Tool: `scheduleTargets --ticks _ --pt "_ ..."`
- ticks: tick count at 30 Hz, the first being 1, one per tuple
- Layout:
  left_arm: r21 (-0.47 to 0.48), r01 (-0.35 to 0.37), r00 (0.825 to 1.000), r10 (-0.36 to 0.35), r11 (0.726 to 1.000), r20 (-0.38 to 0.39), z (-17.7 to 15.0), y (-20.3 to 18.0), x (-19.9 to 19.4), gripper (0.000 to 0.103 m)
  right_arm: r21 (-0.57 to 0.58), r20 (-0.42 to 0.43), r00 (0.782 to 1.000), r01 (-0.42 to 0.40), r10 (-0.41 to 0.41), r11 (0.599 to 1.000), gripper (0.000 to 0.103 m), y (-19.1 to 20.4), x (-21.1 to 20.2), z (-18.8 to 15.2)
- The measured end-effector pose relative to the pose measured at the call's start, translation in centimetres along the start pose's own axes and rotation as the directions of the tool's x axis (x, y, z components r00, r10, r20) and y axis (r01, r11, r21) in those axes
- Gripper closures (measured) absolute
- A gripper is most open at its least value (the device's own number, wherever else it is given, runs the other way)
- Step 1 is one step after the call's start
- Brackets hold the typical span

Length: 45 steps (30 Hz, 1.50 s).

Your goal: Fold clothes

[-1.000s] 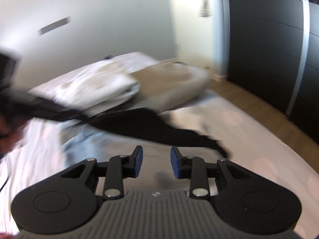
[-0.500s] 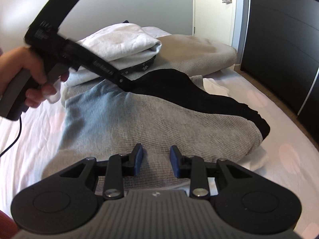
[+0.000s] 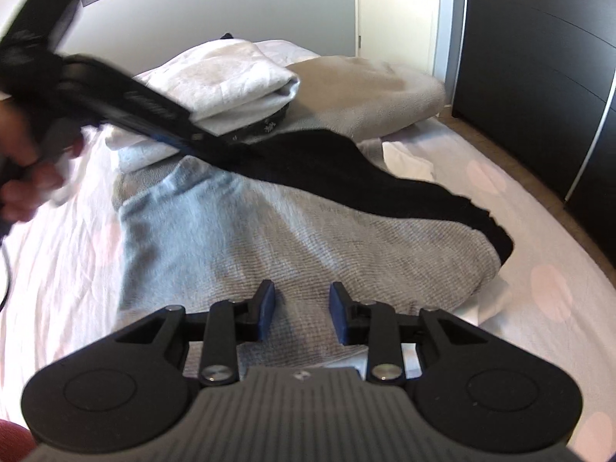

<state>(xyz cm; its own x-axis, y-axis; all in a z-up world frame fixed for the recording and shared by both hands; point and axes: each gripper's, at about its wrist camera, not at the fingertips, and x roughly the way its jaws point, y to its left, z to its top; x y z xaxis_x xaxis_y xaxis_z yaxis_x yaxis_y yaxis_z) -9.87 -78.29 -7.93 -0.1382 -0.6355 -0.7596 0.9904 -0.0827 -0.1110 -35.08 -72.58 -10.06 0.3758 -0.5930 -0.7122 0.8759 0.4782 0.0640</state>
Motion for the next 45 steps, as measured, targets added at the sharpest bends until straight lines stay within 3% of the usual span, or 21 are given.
scheduleTargets --ticks 1,4,6,8,12,16,23,26,37,45 --pt "-0.001 -0.005 1.000 0.005 1.000 0.010 -0.2 -0.1 -0.9 0.082 0.010 0.010 1.000 0.000 0.000 1.000 0.045 0.1 -0.7 0.1" --pt "-0.004 -0.022 0.999 0.022 1.000 0.040 -0.7 -0.5 -3.7 0.079 0.044 0.056 0.998 -0.023 0.021 0.999 0.037 0.6 -3.2 0.0" --pt "0.003 -0.040 0.997 0.040 0.999 0.061 -1.2 -1.0 -5.7 0.072 0.055 0.085 0.996 -0.018 0.014 0.998 0.030 1.1 -5.0 0.0" --pt "0.015 -0.069 0.993 0.067 0.997 0.094 -2.1 -1.8 -7.7 0.055 0.073 0.120 0.993 -0.005 -0.004 0.997 0.017 1.8 -6.8 0.1" --pt "0.035 -0.116 0.978 0.108 0.993 0.180 -4.4 -3.5 -11.3 0.046 0.153 0.164 0.985 0.019 -0.045 0.988 0.008 2.9 -10.4 0.1" --pt "0.013 -0.123 0.970 0.118 0.992 0.214 -6.7 -4.8 -14.3 0.039 0.181 0.191 0.981 0.000 -0.035 0.984 0.008 4.2 -13.6 -0.5" --pt "-0.068 -0.158 0.951 0.171 0.985 0.257 -10.5 -6.7 -18.5 0.032 0.115 0.236 0.965 0.086 -0.112 0.990 0.008 7.2 -17.2 -2.6" --pt "-0.103 -0.195 0.940 0.216 0.975 0.266 -12.1 -7.3 -20.1 0.028 0.140 0.251 0.961 0.081 -0.114 0.987 0.008 7.5 -18.5 -3.6" --pt "-0.167 -0.214 0.952 0.244 0.962 0.183 -16.5 -7.2 -21.8 0.027 0.191 0.213 0.965 0.113 -0.153 0.975 0.008 9.9 -19.3 -7.4" --pt "-0.184 -0.213 0.955 0.245 0.960 0.169 -18.5 -7.4 -21.8 0.027 0.205 0.174 0.972 0.122 -0.159 0.971 0.008 11.0 -19.2 -9.6"
